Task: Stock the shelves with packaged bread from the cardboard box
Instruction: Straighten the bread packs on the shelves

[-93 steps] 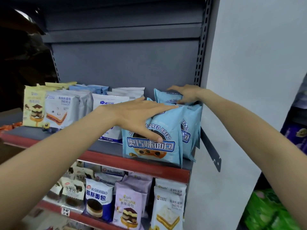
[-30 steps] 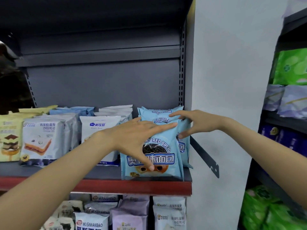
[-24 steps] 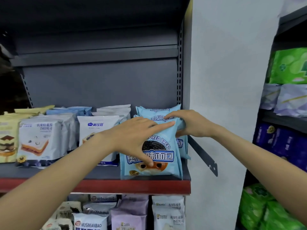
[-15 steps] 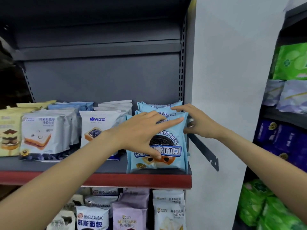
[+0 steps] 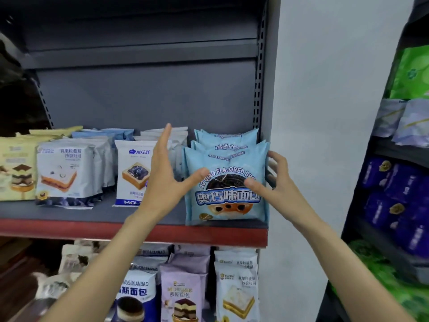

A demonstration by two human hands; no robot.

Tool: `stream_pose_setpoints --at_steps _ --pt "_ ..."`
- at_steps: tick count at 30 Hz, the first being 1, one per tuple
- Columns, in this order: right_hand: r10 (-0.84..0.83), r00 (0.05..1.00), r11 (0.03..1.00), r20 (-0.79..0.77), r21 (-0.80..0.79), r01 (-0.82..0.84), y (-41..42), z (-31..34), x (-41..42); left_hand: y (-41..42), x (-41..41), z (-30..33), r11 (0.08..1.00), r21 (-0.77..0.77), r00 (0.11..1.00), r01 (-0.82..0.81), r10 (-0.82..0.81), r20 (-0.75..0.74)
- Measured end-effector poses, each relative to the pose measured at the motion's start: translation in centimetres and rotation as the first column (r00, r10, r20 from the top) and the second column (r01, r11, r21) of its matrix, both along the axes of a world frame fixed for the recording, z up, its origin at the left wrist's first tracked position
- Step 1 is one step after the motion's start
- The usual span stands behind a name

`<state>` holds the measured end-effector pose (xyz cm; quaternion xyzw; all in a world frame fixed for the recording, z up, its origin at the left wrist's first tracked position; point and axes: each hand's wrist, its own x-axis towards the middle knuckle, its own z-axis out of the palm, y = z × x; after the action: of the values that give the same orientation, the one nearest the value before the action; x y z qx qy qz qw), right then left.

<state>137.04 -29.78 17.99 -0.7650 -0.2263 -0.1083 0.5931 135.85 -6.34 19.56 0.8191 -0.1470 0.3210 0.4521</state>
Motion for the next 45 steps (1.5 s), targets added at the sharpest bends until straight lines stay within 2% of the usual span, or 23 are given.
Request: stream_pose_setpoints --at_steps 2,3,7,12,14,17,22,29,34,38,43,45 --pt "-0.007 0.999 1.000 -0.041 0.028 0.008 0.4 -0.2 0.7 0.0 0.3 -0.6 0.975 -0.197 0.972 0.103 -0.141 -0.188" --pt "-0.005 0.998 0.999 -0.055 0.048 0.007 0.5 -0.4 0.9 -0.2 0.8 -0.9 0.955 -0.260 0.951 0.141 -0.203 -0.232" --pt "0.006 0.999 0.992 -0.046 0.128 0.000 1.2 -0.7 0.9 -0.8 2.3 -1.2 0.916 -0.343 0.911 0.208 -0.309 -0.273" --pt "0.017 1.000 0.987 -0.017 0.158 -0.014 1.2 -0.7 0.8 -0.4 2.1 -1.1 0.922 -0.318 0.939 0.221 -0.290 -0.187" --pt "0.036 0.998 0.987 -0.044 0.161 -0.029 1.6 -0.7 1.2 -0.3 2.3 -0.9 0.947 -0.252 0.949 0.199 -0.251 -0.191" --pt "0.048 0.994 0.978 -0.102 0.209 -0.026 2.3 -1.1 2.0 -0.3 3.3 -0.7 0.956 -0.238 0.952 0.169 -0.221 -0.213" --pt "-0.069 0.997 0.978 -0.039 0.193 0.075 2.7 -1.9 2.2 0.0 4.3 -1.3 0.991 -0.110 0.978 0.070 -0.090 -0.187" --pt "-0.105 0.995 0.980 0.005 0.169 0.102 3.1 -2.2 1.7 0.0 3.6 -0.7 0.990 -0.074 0.973 0.121 -0.133 -0.189" --pt "-0.113 0.993 0.969 0.014 0.222 0.108 3.6 -2.6 1.6 0.0 3.1 -1.2 0.967 -0.108 0.934 0.232 -0.252 -0.254" --pt "-0.106 0.993 0.969 0.051 0.229 0.092 3.9 -2.3 1.7 0.3 3.6 -0.1 0.964 -0.105 0.940 0.245 -0.263 -0.217" --pt "-0.157 0.984 0.977 0.087 0.161 0.142 3.7 -2.2 1.6 0.3 3.5 -0.4 0.978 -0.028 0.956 0.208 -0.209 -0.204" --pt "-0.143 0.988 0.982 0.058 0.137 0.134 3.3 -2.1 1.6 0.6 4.0 -0.9 0.983 0.012 0.963 0.183 -0.177 -0.205"
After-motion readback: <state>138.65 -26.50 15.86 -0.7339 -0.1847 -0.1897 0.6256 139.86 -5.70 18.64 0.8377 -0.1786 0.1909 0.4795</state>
